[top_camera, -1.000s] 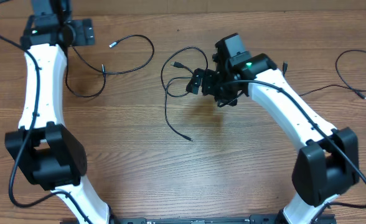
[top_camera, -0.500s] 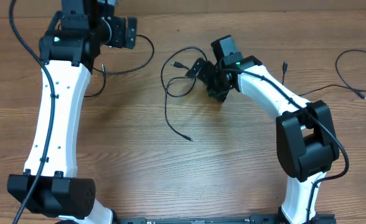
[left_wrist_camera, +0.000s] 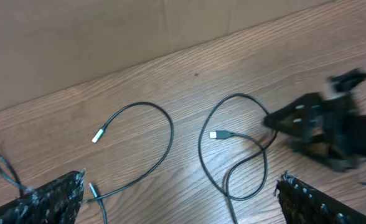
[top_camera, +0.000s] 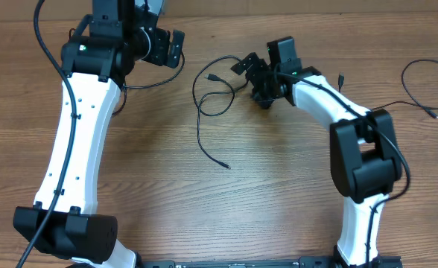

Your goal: Untangle cables

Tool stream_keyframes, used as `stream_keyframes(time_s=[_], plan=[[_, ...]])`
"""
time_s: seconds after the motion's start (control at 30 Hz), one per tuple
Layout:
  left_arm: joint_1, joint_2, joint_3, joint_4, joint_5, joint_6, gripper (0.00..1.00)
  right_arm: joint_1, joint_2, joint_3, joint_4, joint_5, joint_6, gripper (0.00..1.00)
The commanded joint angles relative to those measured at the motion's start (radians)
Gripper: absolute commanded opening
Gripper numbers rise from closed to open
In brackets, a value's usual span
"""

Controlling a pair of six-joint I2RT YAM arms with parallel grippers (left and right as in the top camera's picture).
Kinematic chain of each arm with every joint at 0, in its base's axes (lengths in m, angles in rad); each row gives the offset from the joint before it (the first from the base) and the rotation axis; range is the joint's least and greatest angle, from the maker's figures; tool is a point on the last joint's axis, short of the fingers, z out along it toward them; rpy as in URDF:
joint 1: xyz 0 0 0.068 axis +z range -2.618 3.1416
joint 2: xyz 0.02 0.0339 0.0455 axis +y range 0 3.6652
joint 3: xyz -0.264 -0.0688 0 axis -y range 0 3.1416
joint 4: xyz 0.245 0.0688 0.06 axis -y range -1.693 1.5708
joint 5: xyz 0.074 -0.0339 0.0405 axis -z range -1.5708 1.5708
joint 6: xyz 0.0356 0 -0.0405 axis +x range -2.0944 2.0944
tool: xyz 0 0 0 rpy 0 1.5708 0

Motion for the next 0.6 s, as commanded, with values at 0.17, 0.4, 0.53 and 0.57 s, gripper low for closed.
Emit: stream_keyframes(time_s=[0.17, 0.4, 0.53, 0.57], plan=[[-0.013, -0.019, 0.007, 0.004, 0.014, 0.023, 1.0, 0.016, 0.079, 0.011, 0.054, -0.073, 0.045, 0.93], [-0.013, -0.019, 0.007, 0.003, 0.014, 0.034, 1.0, 0.016, 0.079, 0.011, 0.078, -0.066, 0.042, 0.58], [-0.013, -0.019, 0.007, 0.002, 0.014, 0.034, 1.0, 0.016, 0.079, 0.011, 0.078, -0.047, 0.033, 0.42], [-0.013, -0.019, 0.007, 0.002, 0.014, 0.034, 1.0, 0.016, 0.079, 0.011, 0.078, -0.043, 0.027, 0.38]])
